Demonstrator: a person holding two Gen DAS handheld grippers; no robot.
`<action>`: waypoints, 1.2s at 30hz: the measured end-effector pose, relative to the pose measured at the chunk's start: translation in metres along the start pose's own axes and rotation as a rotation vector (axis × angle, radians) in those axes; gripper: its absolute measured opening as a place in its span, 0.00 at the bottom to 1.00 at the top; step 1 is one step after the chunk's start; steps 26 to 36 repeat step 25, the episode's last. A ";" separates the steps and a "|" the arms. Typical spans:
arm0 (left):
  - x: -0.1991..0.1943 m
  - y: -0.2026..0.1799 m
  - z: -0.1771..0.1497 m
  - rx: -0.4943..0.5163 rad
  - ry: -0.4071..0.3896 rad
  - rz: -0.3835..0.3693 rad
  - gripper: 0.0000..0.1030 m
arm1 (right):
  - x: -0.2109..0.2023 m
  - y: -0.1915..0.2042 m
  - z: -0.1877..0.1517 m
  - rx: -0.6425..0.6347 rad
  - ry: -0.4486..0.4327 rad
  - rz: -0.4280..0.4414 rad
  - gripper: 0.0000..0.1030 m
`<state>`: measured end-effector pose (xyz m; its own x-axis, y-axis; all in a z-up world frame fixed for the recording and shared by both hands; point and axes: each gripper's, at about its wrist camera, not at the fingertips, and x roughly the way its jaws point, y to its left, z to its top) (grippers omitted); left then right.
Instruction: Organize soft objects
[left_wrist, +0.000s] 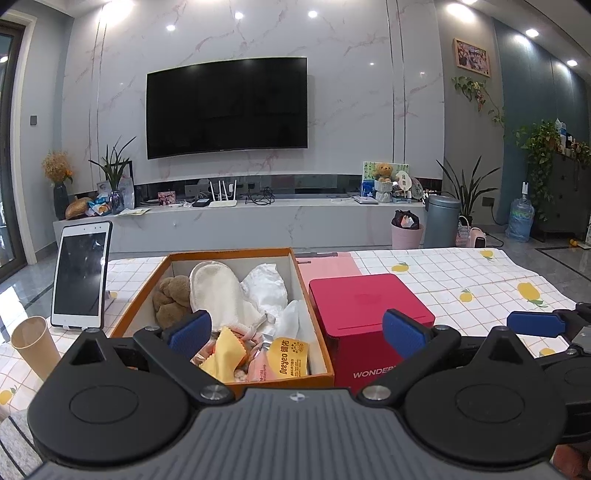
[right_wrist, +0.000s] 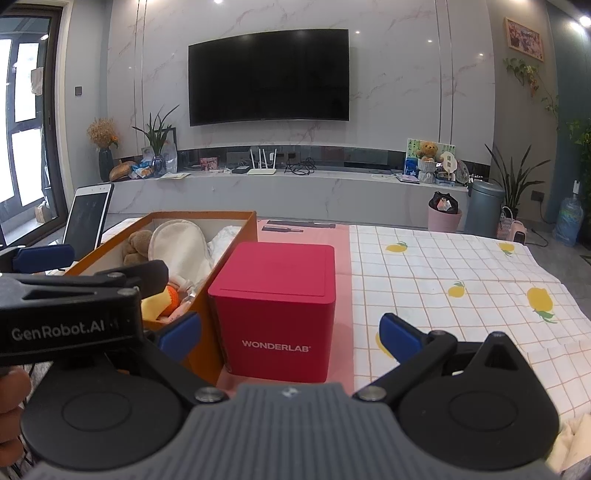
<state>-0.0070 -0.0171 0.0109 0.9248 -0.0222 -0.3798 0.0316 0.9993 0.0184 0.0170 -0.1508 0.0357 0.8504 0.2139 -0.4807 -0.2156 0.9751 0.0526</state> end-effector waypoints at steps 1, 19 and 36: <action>0.001 0.000 0.000 -0.001 0.002 -0.002 1.00 | 0.000 0.000 0.000 0.001 0.000 0.000 0.98; 0.004 -0.002 -0.002 0.003 0.027 0.006 1.00 | 0.006 0.001 -0.002 -0.015 0.021 -0.003 0.97; 0.003 -0.002 -0.002 0.003 0.021 0.005 1.00 | 0.005 0.003 -0.003 -0.020 0.019 -0.006 0.97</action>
